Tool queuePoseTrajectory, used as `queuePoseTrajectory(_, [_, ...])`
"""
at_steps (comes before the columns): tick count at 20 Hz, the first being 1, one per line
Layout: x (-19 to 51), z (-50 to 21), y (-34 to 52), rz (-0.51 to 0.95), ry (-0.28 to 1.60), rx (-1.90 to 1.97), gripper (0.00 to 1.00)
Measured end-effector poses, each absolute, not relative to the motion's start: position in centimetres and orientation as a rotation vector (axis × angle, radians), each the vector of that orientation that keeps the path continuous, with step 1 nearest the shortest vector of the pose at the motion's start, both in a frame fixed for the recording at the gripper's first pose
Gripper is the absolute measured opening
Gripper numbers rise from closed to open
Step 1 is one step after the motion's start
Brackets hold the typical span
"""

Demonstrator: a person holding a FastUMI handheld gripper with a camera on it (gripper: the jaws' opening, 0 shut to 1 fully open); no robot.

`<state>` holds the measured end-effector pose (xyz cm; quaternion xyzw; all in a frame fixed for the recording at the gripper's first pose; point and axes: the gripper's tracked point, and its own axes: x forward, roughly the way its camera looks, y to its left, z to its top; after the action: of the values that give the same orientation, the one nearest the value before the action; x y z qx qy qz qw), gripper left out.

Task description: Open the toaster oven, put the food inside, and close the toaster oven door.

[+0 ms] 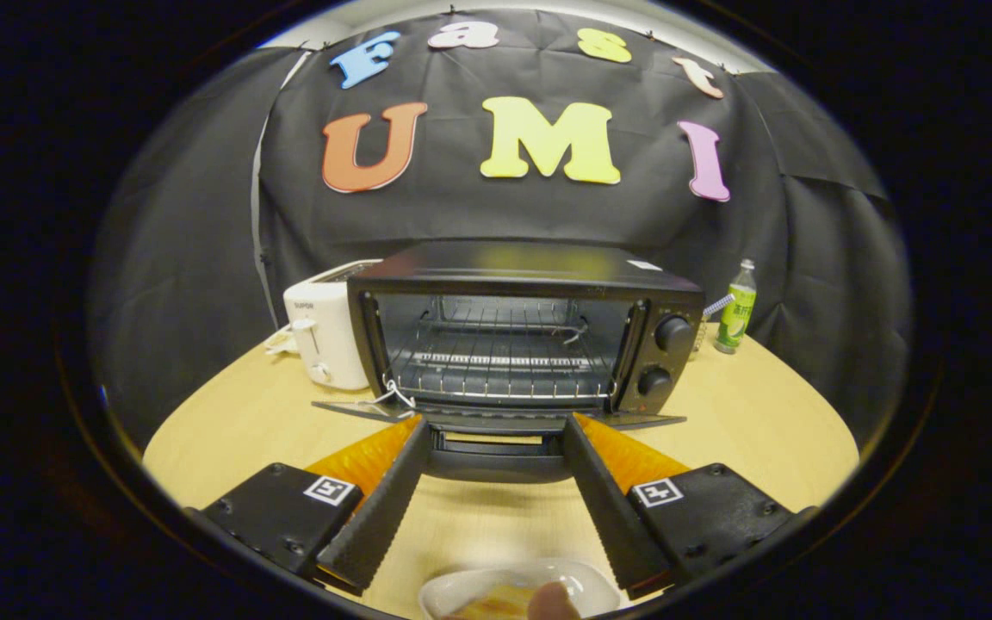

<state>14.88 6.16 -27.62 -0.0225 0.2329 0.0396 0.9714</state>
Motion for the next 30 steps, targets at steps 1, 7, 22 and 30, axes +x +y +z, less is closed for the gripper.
queuePoseTrajectory(1, [14.4,-28.2,6.1,0.076,0.487,-0.055,1.00])
queuePoseTrajectory(7, [11.9,-34.8,5.6,0.084,0.738,-0.003,1.00])
queuePoseTrajectory(22, [5.9,-25.4,4.3,0.145,0.448,-0.092,0.99])
queuePoseTrajectory(30, [0.6,-26.2,2.5,0.222,0.442,-0.014,1.00])
